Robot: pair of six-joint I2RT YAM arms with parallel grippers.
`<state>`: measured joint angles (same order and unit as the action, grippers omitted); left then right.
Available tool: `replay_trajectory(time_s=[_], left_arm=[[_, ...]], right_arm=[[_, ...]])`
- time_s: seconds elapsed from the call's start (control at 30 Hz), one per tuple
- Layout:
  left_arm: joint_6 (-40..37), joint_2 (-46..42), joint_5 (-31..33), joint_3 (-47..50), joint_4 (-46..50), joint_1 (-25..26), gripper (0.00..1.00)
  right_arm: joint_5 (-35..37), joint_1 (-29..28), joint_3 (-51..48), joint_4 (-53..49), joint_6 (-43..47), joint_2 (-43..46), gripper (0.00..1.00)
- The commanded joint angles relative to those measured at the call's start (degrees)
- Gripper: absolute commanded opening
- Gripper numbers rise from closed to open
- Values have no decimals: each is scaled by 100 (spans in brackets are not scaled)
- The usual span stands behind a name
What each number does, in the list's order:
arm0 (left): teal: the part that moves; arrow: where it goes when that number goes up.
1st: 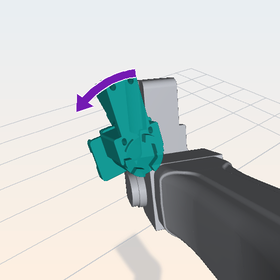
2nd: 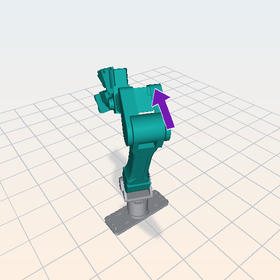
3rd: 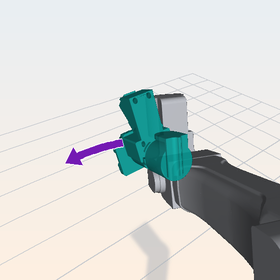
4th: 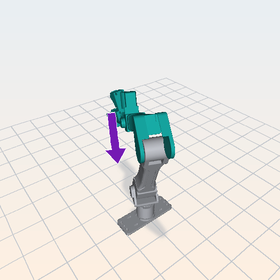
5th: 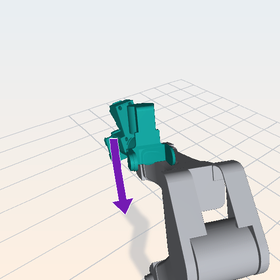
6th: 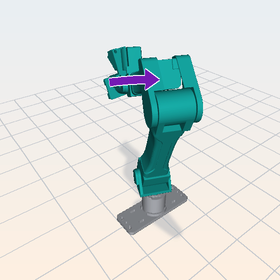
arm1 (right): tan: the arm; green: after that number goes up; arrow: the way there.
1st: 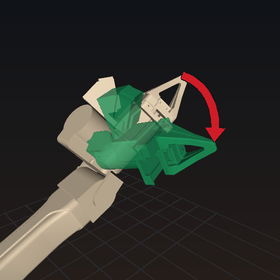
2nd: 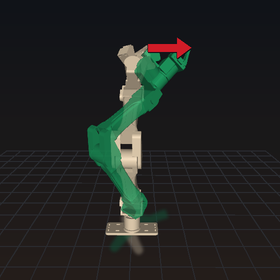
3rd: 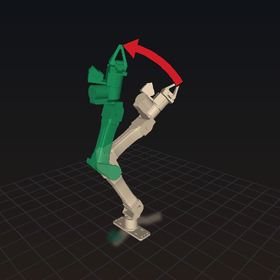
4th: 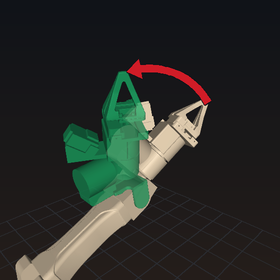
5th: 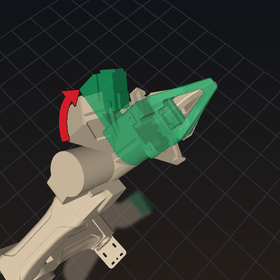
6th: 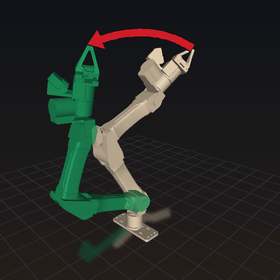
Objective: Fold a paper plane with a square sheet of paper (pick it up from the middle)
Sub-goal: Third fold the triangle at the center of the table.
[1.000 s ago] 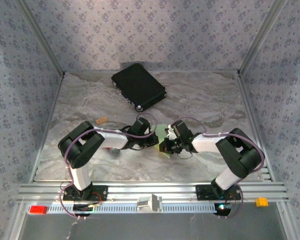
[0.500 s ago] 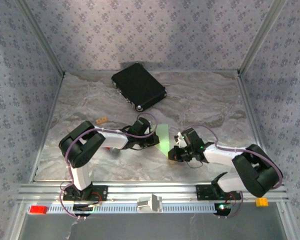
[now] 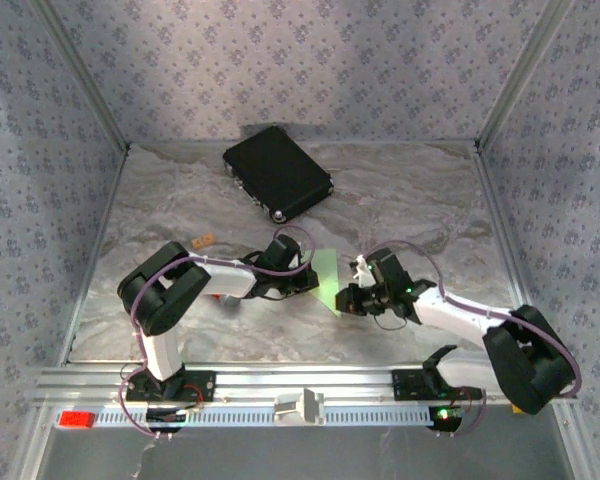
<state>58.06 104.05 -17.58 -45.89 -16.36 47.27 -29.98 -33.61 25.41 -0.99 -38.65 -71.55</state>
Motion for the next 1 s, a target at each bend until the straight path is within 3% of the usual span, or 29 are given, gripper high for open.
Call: replay_trajectory(time_s=[0.0, 0.13, 0.3, 0.43, 0.73, 0.97], left_arm=[[-109, 196, 240, 169, 585, -40, 2], [-129, 136, 186, 64, 567, -42, 4], [-137, -200, 113, -108, 473, -23, 10], [78, -617, 425, -149, 619, 52, 18], [870, -276, 48, 36, -241, 548, 2], [1136, 143, 103, 330, -590, 541, 0]], right_arm=[[-198, 38, 332, 132, 50, -619, 9], [-93, 56, 371, 81, -164, -1241, 9], [192, 70, 93, -132, -218, -1375, 4], [247, 102, 54, -116, -296, -1354, 2], [210, 126, 8, 59, -457, -1353, 1], [229, 152, -53, 25, -425, -1353, 1]])
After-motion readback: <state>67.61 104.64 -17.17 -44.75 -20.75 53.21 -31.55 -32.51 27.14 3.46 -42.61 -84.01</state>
